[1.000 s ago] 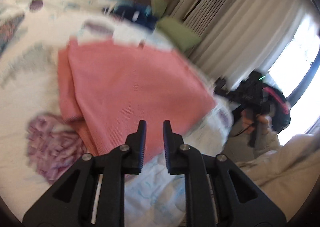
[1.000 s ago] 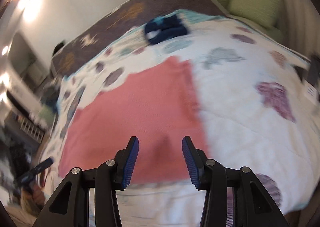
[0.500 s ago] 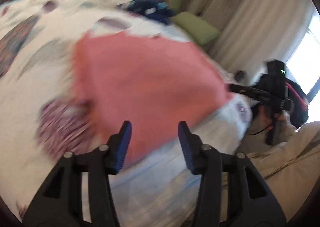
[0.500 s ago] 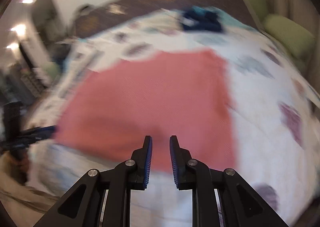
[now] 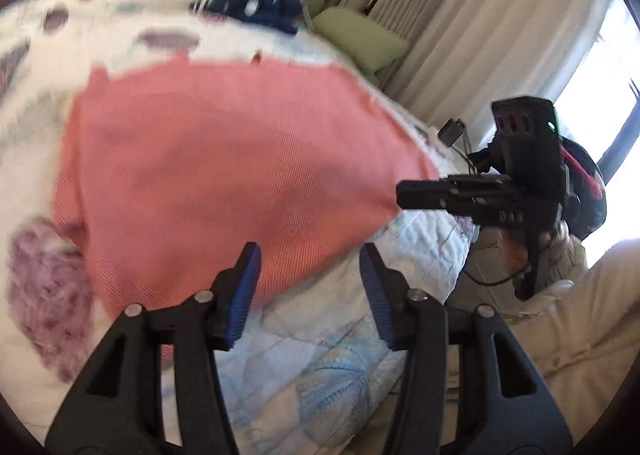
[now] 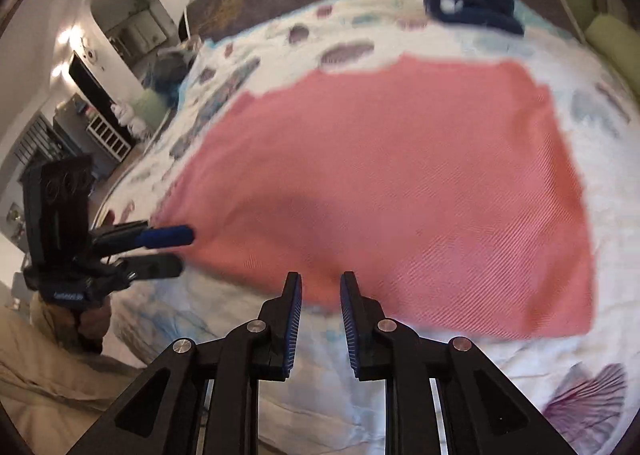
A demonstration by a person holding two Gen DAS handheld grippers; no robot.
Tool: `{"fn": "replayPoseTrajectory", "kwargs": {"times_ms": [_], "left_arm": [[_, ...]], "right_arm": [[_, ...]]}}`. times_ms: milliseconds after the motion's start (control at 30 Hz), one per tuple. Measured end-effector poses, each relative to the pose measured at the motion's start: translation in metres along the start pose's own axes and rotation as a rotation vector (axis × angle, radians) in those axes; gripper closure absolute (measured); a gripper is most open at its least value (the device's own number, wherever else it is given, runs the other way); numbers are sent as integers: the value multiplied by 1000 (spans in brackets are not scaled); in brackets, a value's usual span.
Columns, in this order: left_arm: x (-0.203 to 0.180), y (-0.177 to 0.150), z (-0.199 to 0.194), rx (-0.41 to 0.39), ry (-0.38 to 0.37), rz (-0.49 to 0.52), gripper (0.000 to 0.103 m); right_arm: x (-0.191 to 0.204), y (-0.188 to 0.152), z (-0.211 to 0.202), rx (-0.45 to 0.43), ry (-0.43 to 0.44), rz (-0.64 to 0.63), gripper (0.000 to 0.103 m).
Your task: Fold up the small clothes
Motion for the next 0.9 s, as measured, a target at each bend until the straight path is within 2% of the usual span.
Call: {"fn": "replayPoseTrajectory", "kwargs": {"times_ms": [100,167,233,267,400,567,667,833,900], "left_arm": [[17,12,-11,-64,71,-10,45],[39,16,-17,-86,116,-80,43],[69,11,-28,-103,154,-177,41],[92,6,-35,-110,179,-243,41],[146,-11,-61,-138,256,-387,41],[174,-27,-98,-219,270,-485,33],[182,-37,-104,-235,285,-503,33],[188,-46,-95,-203,261,-532,33],[189,-46,-90,-188,243,-529,33]], "right_arm": [[6,15,-5,-39,-22,-11,79],[15,23,2,-44,-17,-21,78],[41,27,17,-22,6,-91,77],[51,32,26,-6,9,-131,72],[106,22,56,74,14,-353,53],[153,3,107,198,-48,-640,49],[158,-10,125,231,-88,-707,48],[153,-19,145,191,-240,-764,46],[158,-13,152,150,-264,-784,46]]}}
Point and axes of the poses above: each gripper's, at about its wrist camera, not at the fingertips, and z roughly the way its jaws point, x to its left, y to its top, the point moved 10 cm from there along z, roughly the way its jaws point, and after that the axes turned 12 degrees about y, right-handed, at the moved point
